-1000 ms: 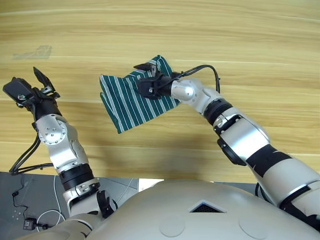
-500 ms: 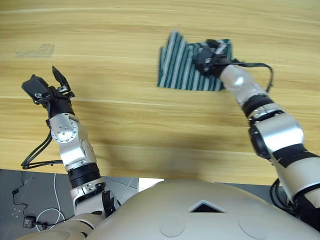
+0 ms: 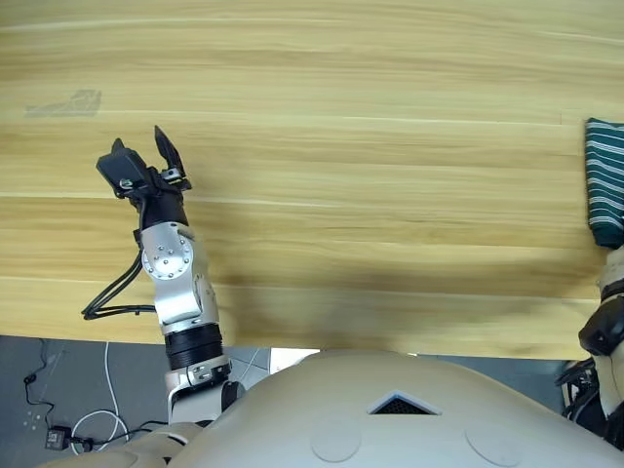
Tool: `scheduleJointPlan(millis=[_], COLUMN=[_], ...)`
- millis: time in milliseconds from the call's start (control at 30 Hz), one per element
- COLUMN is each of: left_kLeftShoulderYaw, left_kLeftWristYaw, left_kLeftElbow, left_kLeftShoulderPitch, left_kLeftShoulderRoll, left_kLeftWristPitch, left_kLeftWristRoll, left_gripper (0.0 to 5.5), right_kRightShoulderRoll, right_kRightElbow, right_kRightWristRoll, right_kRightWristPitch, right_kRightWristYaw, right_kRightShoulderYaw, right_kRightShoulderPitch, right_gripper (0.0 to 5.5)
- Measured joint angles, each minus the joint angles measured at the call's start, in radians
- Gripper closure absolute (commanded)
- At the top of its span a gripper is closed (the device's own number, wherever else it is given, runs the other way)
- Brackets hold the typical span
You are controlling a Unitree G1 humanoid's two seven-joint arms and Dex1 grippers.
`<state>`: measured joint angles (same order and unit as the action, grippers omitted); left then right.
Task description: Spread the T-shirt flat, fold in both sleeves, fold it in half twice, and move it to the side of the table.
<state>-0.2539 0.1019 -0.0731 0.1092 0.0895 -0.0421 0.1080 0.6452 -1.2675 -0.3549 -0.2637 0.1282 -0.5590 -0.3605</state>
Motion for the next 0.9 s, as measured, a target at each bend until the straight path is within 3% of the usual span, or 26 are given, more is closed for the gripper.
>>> scheduleJointPlan(millis=[100,233,333,467,533,600,667,900], left_kLeftShoulderYaw=[0.001,0.014,0.029,0.066,0.138,0.243,0.320,0.311], left_kLeftWristYaw=[0.001,0.005,0.004,0.000,-0.004,-0.024,-0.059,-0.061], left_kLeftElbow=[-0.004,-0.004,-0.002,0.003,0.041,0.118,0.167,0.274], left_kLeftShoulderPitch=[0.005,0.010,0.008,-0.014,-0.076,-0.177,-0.199,-0.130], left_kLeftShoulderRoll=[-0.004,-0.018,-0.021,-0.023,-0.034,-0.070,-0.077,-0.024], left_kLeftWristPitch=[0.003,0.005,0.006,-0.011,-0.085,-0.170,-0.263,-0.401], left_kLeftWristRoll=[-0.007,-0.021,-0.029,-0.056,-0.113,-0.174,-0.217,-0.256], left_gripper=[2.48,2.48,2.48,2.48,2.48,2.48,2.48,2.48], right_kRightShoulderRoll=[-0.009,-0.044,-0.070,-0.124,-0.267,-0.466,-0.567,-0.575], right_kRightElbow=[0.062,0.168,0.288,0.641,0.852,0.807,0.759,0.691], right_kRightWristRoll=[-0.048,-0.026,0.050,0.245,0.344,0.349,0.353,0.318], right_kRightWristPitch=[-0.018,-0.093,-0.210,-0.409,-0.492,-0.505,-0.513,-0.529], right_kRightWristYaw=[0.073,0.074,0.082,0.134,0.105,0.008,-0.052,-0.139], right_kRightShoulderYaw=[-0.065,-0.045,0.003,0.090,0.255,0.430,0.526,0.532], right_kRightShoulderPitch=[0.010,0.015,0.032,0.076,0.081,0.062,0.068,0.125], right_gripper=[1.75,1.75,1.75,1.75,1.75,1.75,1.75,1.75])
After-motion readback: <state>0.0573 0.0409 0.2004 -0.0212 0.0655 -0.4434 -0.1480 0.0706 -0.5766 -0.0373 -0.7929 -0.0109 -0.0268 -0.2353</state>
